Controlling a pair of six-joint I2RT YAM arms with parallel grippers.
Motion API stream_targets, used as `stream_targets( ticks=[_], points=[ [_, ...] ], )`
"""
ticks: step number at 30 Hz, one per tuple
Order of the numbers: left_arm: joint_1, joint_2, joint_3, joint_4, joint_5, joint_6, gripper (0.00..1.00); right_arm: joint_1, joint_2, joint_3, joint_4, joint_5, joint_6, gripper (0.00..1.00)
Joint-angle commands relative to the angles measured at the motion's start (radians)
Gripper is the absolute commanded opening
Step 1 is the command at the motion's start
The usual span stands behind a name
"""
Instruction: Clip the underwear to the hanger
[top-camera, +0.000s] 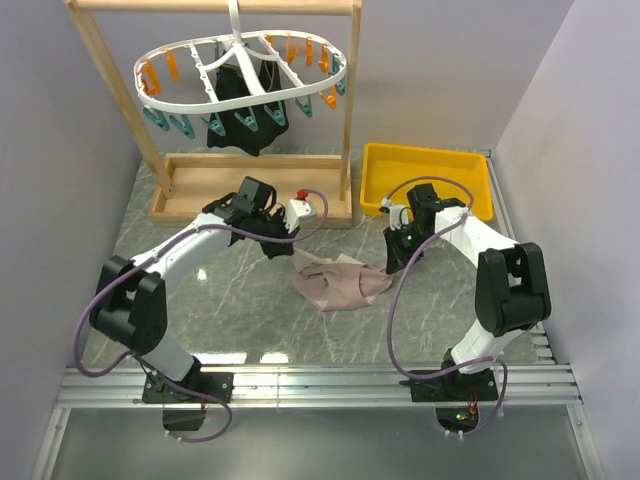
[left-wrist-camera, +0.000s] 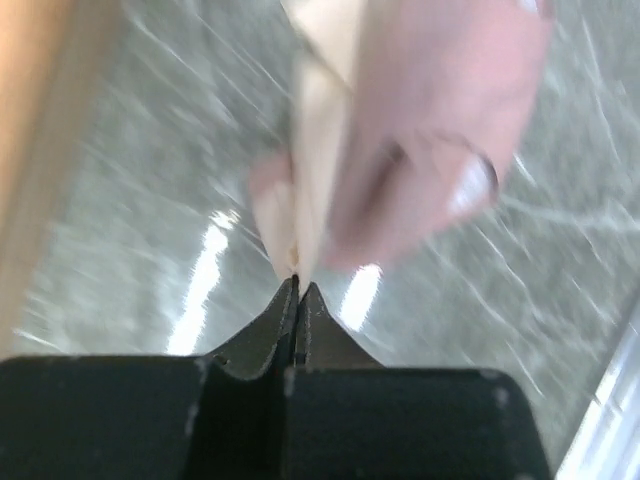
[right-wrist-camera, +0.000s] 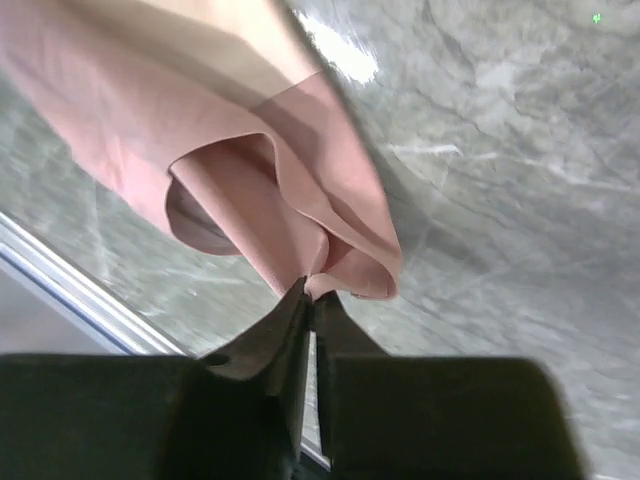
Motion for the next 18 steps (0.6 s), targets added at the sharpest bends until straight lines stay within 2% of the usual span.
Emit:
stream_targets(
  ticks=[1, 2, 3, 5, 7, 9, 12, 15, 18],
  points=[
    [-0.014, -0.039, -0.078, -0.138, -0.005, 0.044, 0.00, 0.008, -0.018, -0.018, -0.052, 0.048, -0.080, 0.13],
    [-0.014, -0.044, -0.114, -0.140, -0.005, 0.044, 0.01, 0.012, -0.011, -0.021, -0.061, 0.053, -0.092, 0.21],
    [-0.014, -0.048, -0.129, -0.138, -0.014, 0.041, 0.01, 0.013, -0.011, -0.021, -0.089, 0.053, -0.121, 0.37],
    [-0.015, -0.053, -0.168, -0.155, -0.019, 0.056, 0.00, 0.021, 0.004, -0.001, -0.132, 0.047, -0.156, 0.44],
    [-0.015, -0.049, -0.190, -0.172, -0.019, 0.084, 0.00, 0.021, 0.022, 0.052, -0.212, 0.024, -0.228, 0.45],
    [-0.014, -0.048, -0.203, -0.192, -0.016, 0.115, 0.00, 0.019, 0.025, 0.095, -0.221, 0.035, -0.230, 0.44],
    [-0.014, -0.059, -0.226, -0.191, -0.014, 0.145, 0.00, 0.010, -0.008, 0.154, -0.105, 0.055, -0.148, 0.43],
    [-0.015, -0.065, -0.234, -0.177, -0.020, 0.155, 0.00, 0.019, -0.008, 0.213, -0.001, -0.014, -0.047, 0.42],
    [-0.015, -0.065, -0.237, -0.165, -0.031, 0.158, 0.01, 0.089, 0.027, 0.272, 0.063, -0.030, 0.023, 0.41]
  ],
)
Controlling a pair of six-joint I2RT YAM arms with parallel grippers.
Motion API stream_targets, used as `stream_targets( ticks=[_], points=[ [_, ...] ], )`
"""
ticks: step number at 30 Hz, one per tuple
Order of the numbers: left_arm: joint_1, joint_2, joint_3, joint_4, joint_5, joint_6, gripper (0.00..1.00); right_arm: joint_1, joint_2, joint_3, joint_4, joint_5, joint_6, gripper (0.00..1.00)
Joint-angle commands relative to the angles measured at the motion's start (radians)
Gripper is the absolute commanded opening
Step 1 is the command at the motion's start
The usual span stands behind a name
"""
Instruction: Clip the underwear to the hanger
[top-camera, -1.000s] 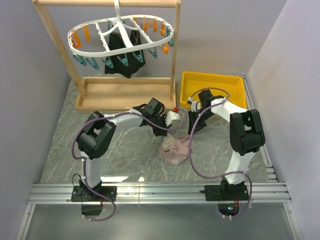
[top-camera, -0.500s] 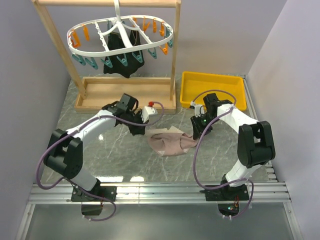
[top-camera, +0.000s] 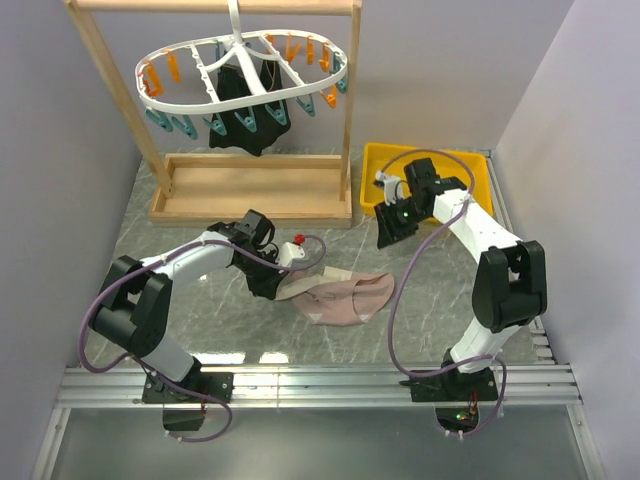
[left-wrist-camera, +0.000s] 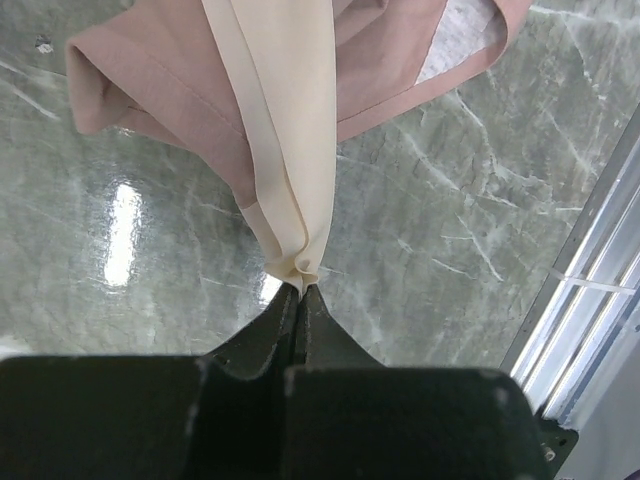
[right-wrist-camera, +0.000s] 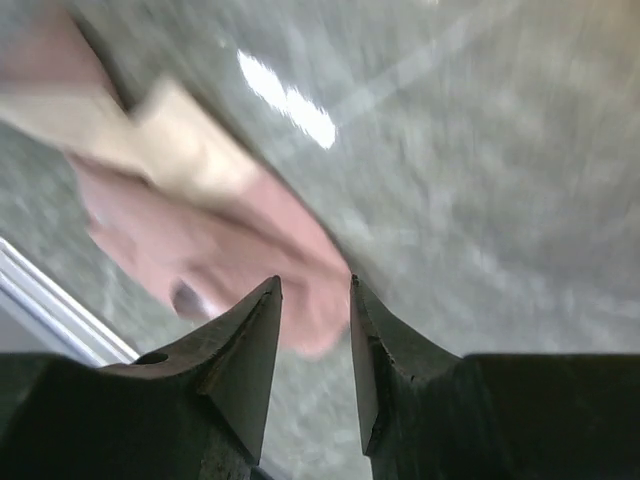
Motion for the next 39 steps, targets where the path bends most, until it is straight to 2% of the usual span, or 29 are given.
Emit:
stream_targets(
  ticks=[1, 7, 14, 33, 35, 37, 38, 39],
  points=[
    [-0.003, -0.030, -0.009, 0.015, -0.003, 0.037, 0.00, 0.087, 0.028, 0.095, 0.125, -0.029, 0.106, 0.41],
    [-0.003, -0.030, -0.009, 0.014, 0.004, 0.044, 0.01, 0.237, 0.135, 0.097, 0.207, 0.015, 0.117, 0.40],
    [-0.004, -0.030, -0.007, 0.011, 0.016, 0.051, 0.00, 0.317, 0.255, 0.135, 0.222, 0.038, 0.094, 0.51],
    [0.016, -0.002, 0.020, 0.018, 0.043, 0.021, 0.01, 0.350, 0.413, 0.192, 0.148, -0.098, 0.057, 0.50],
    [0.028, 0.002, 0.029, 0.014, 0.054, 0.012, 0.01, 0.348, 0.404, 0.186, 0.147, -0.112, 0.051, 0.41],
    [0.048, 0.005, 0.045, 0.006, 0.062, 0.000, 0.01, 0.343, 0.376, 0.177, 0.147, -0.121, 0.055, 0.23],
    [0.057, 0.004, 0.051, 0.001, 0.068, -0.011, 0.00, 0.340, 0.365, 0.178, 0.138, -0.124, 0.059, 0.06],
    [0.081, -0.002, 0.065, -0.002, 0.079, -0.023, 0.00, 0.336, 0.332, 0.178, 0.132, -0.124, 0.063, 0.00]
  ],
)
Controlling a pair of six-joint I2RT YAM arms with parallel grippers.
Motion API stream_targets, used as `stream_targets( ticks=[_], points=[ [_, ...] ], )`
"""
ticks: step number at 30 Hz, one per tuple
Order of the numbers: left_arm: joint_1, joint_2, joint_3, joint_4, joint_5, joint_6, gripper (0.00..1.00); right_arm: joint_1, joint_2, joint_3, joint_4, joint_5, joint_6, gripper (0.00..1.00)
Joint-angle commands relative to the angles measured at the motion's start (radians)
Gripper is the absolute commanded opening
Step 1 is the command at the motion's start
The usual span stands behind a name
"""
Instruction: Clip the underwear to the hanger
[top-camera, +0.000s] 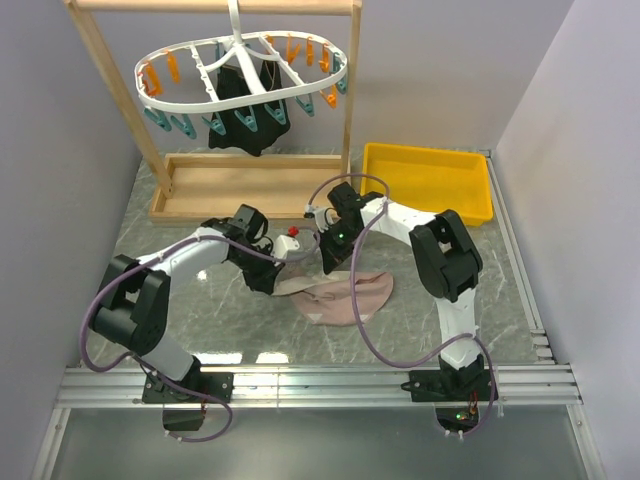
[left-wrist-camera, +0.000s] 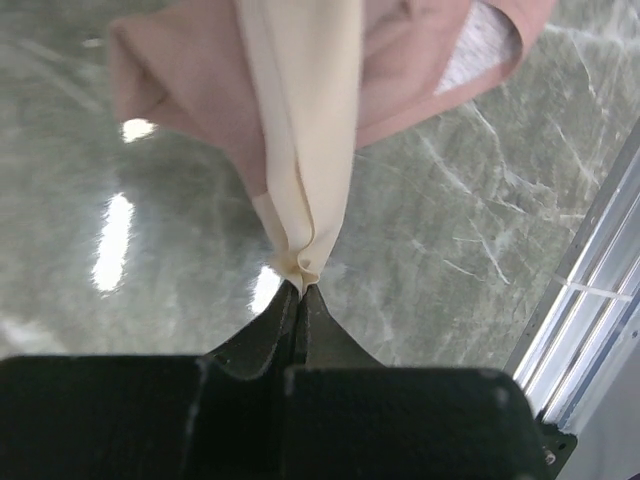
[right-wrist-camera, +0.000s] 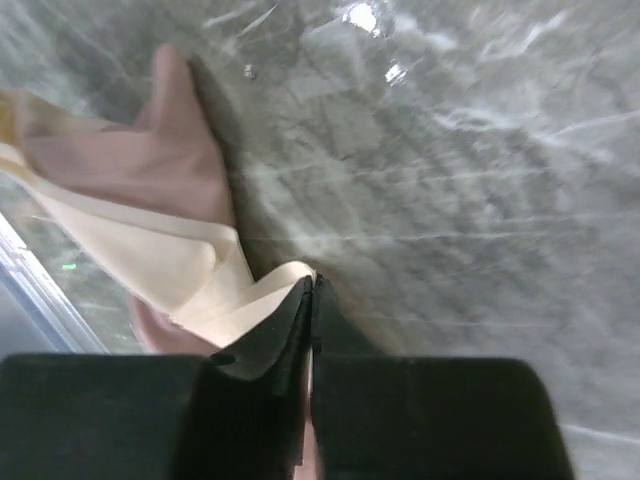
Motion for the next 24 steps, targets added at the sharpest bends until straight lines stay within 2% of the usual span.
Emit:
stream_targets(
  ticks=[1, 9, 19, 24],
  points=[
    [0.051, -0.014, 0.061, -0.006, 0.059, -0.047, 0.00, -0.013, -0.078, 0.015, -0.033, -0.031, 0.006, 0.00],
    [0.179, -0.129, 0.112, -0.020, 0.081, -0.126, 0.01, -0.126, -0.329, 0.012, -0.082, -0.001, 0.041, 0.00],
    [0.236, -0.350, 0.130, 0.057, 0.055, -0.254, 0.00, -0.303, -0.593, -0.003, -0.114, -0.006, 0.042, 0.00],
    [0.237, -0.467, 0.182, 0.028, -0.005, -0.278, 0.00, -0.344, -0.753, -0.032, -0.105, 0.008, 0.026, 0.00]
  ],
)
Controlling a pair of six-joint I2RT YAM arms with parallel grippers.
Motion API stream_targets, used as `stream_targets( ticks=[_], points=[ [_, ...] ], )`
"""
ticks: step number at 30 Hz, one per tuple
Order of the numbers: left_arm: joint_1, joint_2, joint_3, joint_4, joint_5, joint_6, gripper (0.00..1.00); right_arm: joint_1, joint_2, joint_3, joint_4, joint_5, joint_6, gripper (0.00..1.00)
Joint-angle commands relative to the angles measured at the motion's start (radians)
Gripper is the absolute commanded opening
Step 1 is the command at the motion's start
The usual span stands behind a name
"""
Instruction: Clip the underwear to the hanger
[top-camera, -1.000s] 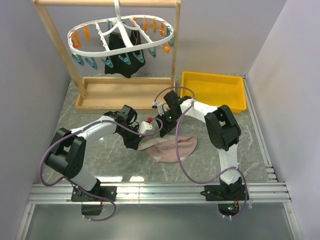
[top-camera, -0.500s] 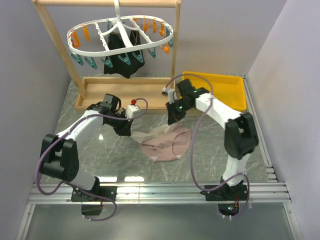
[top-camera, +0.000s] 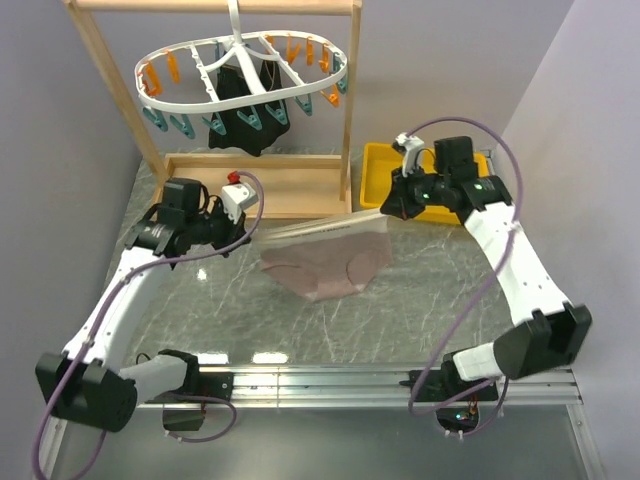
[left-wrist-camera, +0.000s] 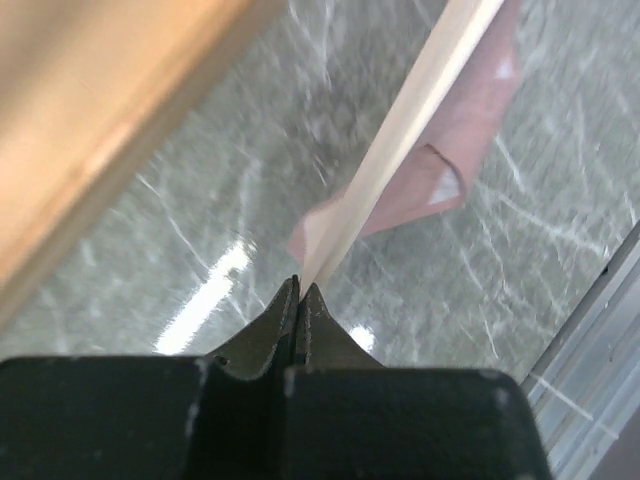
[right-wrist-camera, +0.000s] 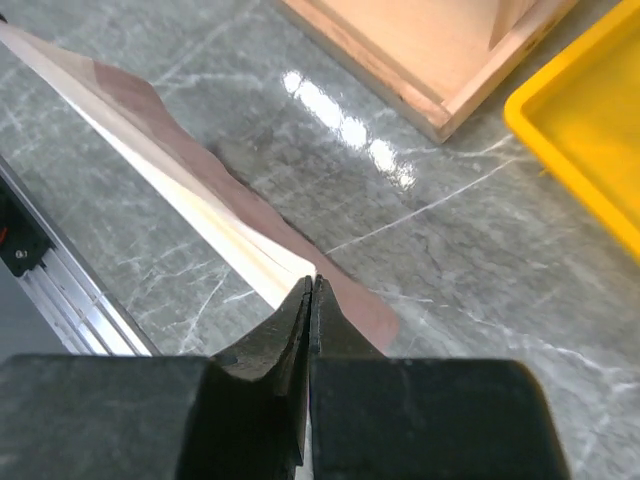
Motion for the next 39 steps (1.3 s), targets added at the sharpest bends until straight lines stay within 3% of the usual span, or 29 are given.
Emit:
stream_targets(
  ticks=[1, 7, 16, 22, 27, 30, 33, 39],
  points=[
    [0.004, -0.076, 0.087, -0.008, -0.034, -0.026, 0.00, -0.019, -0.124, -0.007, -0.016, 0.016, -0.033, 0.00],
    [0.004, -0.197, 0.154, -0.178, -0.002, 0.053, 0.00, -0.010, -0.286, -0.055, -0.060, -0.016, -0.080, 0.00],
    [0.004, -0.390, 0.237, -0.489, 0.044, 0.128, 0.00, 0.105, -0.503, -0.130, -0.165, -0.047, -0.119, 0.00],
    [0.004, -0.397, 0.279, -0.615, 0.005, 0.153, 0.00, 0.197, -0.525, -0.162, -0.185, -0.022, -0.139, 0.00],
    [0.004, -0.297, 0.103, -0.522, -0.081, 0.107, 0.00, 0.204, -0.425, -0.272, -0.049, 0.054, -0.120, 0.00],
    [0.004, -0.248, 0.006, -0.360, -0.133, 0.065, 0.00, 0.207, -0.318, -0.328, 0.106, 0.119, -0.073, 0.00],
    [0.002, -0.139, -0.126, -0.175, -0.260, 0.033, 0.00, 0.204, -0.155, -0.376, 0.232, 0.218, -0.028, 0.00],
    [0.002, 0.155, -0.188, 0.131, -0.350, 0.018, 0.01, 0.190, 0.187, -0.353, 0.400, 0.328, 0.025, 0.00]
  ],
)
